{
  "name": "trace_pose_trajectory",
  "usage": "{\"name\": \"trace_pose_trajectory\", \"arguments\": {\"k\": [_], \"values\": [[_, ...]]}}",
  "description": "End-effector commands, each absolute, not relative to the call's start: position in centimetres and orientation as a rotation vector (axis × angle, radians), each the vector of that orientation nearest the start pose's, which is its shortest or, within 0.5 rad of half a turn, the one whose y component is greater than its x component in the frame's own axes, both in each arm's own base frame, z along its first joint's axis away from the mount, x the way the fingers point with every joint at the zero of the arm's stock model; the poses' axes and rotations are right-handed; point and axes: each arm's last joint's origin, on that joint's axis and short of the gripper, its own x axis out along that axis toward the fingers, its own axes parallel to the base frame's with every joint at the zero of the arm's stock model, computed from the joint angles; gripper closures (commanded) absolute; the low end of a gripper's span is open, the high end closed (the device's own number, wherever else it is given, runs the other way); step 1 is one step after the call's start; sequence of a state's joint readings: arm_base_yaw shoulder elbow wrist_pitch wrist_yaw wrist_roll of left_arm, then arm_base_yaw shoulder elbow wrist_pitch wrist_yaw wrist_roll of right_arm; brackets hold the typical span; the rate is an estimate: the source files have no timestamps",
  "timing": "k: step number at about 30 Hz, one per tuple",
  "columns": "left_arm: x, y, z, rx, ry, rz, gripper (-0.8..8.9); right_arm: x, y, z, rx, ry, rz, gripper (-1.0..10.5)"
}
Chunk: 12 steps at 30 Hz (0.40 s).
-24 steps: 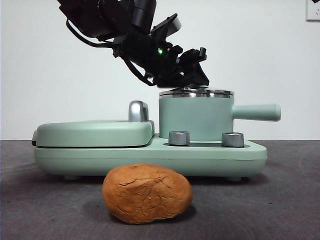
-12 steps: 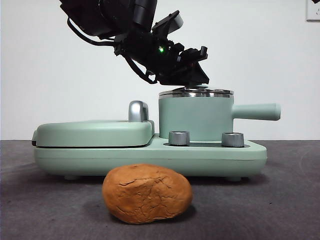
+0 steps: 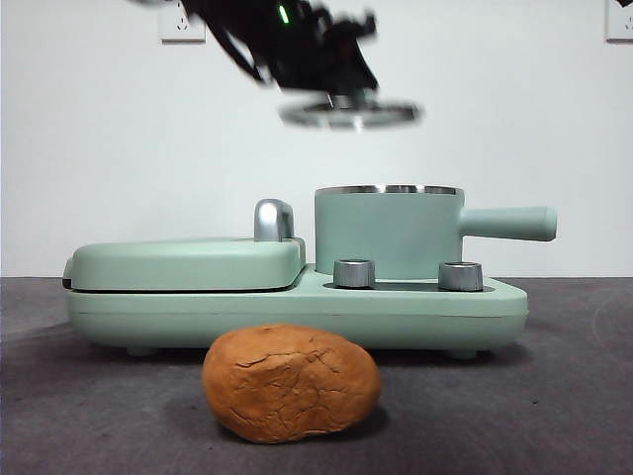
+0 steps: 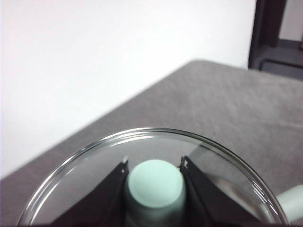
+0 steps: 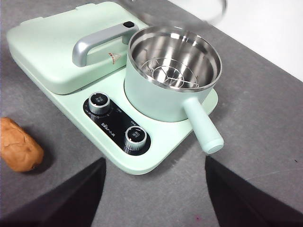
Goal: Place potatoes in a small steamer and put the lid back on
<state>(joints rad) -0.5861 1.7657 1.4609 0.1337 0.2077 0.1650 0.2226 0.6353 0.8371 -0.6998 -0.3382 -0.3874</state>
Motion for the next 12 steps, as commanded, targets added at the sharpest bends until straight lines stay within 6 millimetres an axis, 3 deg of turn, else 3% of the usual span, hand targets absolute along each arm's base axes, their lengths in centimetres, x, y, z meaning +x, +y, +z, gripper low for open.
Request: {"name": "trace_pose_trajectory", "arguments": {"k": [1,7,12], "values": [[32.7,-22.6,35.8,0.200,0.109,-0.811,8.08,11.4,3.6,32.7,-0.329,0.380,0.638,6.2],[28.8,-18.9,38.3,0.221,0.311,-0.788,8.03,11.4,3.7,32.7,-0.331,0.377,0.651,6.1],[26.6,-16.3,39.1,0.238,0.389,-0.720,8.02,11.5,4.2,32.6,-0.327,0.367,0.760,5.3]]}}
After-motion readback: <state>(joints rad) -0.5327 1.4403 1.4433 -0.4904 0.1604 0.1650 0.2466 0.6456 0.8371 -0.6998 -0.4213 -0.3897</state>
